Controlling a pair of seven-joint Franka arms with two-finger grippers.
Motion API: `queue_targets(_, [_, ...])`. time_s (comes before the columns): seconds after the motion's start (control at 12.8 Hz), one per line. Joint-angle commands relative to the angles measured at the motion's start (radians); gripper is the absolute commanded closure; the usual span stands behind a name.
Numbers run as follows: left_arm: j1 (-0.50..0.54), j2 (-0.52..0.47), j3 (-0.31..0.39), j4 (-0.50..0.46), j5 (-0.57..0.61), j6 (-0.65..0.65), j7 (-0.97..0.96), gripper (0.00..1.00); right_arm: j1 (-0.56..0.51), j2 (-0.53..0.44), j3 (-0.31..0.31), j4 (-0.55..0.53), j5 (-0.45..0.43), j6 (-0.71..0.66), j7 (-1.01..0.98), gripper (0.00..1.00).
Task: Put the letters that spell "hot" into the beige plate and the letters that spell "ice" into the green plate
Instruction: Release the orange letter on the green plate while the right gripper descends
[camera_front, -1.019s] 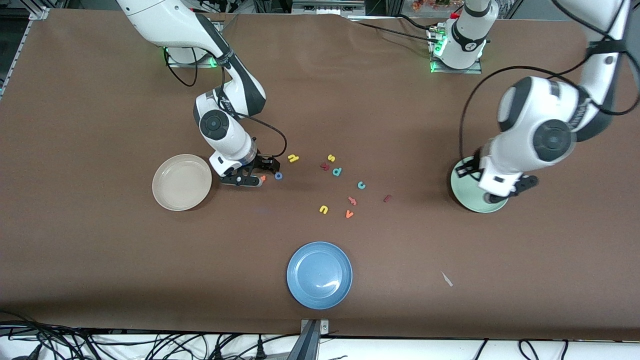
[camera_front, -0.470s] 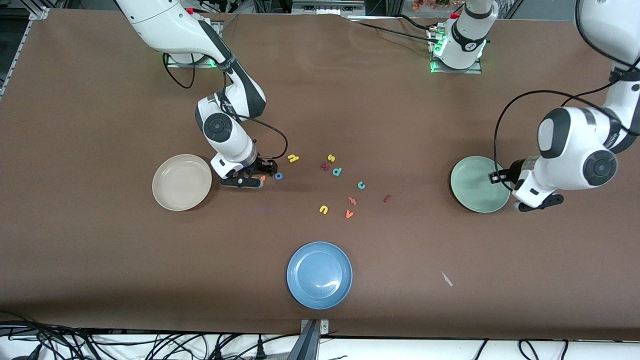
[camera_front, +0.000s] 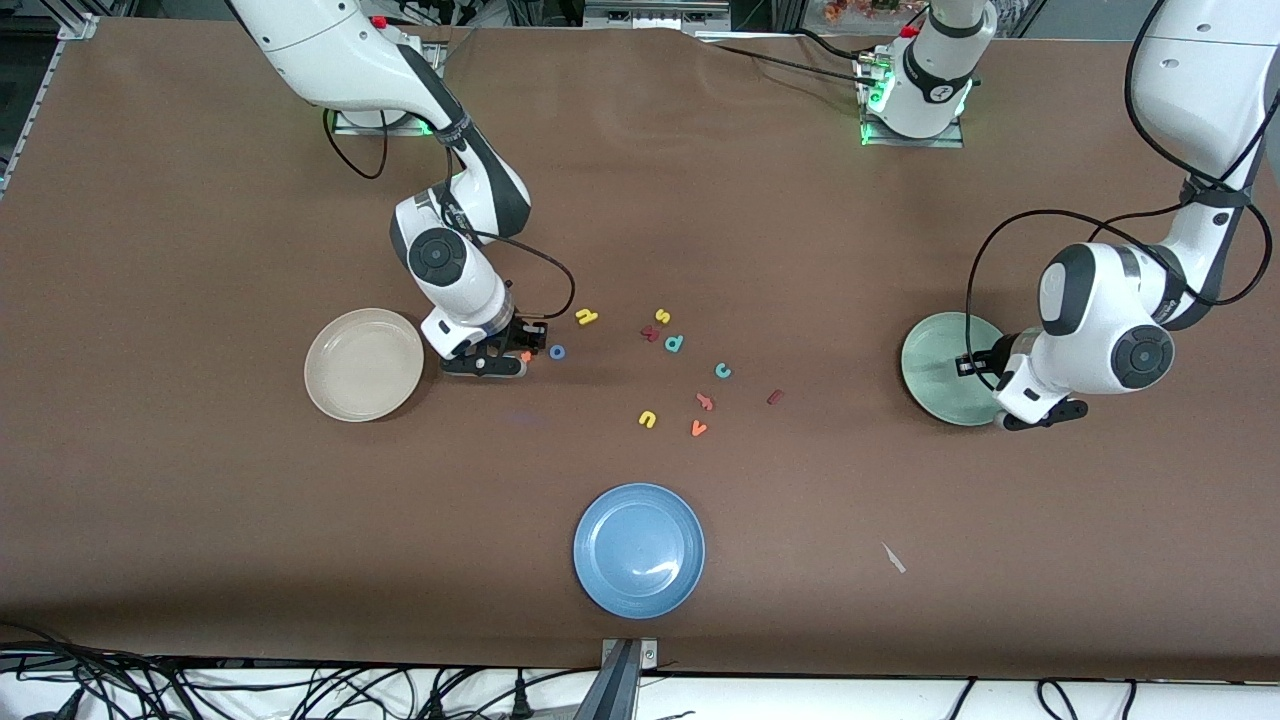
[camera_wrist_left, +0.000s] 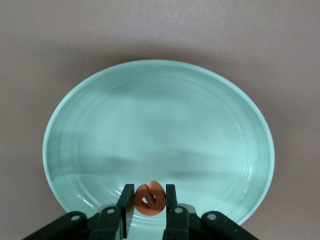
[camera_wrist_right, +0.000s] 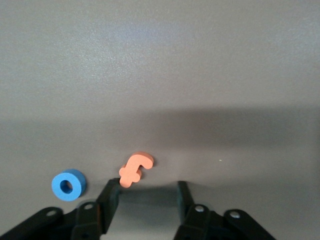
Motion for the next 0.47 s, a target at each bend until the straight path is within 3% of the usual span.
queue_targets(0.0, [0.011,-0.013,-0.006,-0.008,0.026,0.006,0.012,0.28,0.001,0.014,0.001,0.009,-0.021,0.018,0.013,0.49])
queue_targets(0.08, [0.009,-0.024,-0.008,-0.002,0.026,-0.002,0.006,0.0,0.001,0.014,0.001,0.02,-0.021,0.017,0.013,0.48])
queue_targets(0.31, [-0.012,-0.083,-0.025,0.021,0.011,-0.02,-0.13,0.0,0.005,0.019,0.001,0.04,-0.024,0.017,0.013,0.47])
queue_targets(0.39, [-0.014,-0.085,-0.066,0.032,0.011,-0.02,-0.19,0.0,0.005,0.028,0.001,0.049,-0.026,0.018,0.013,0.47])
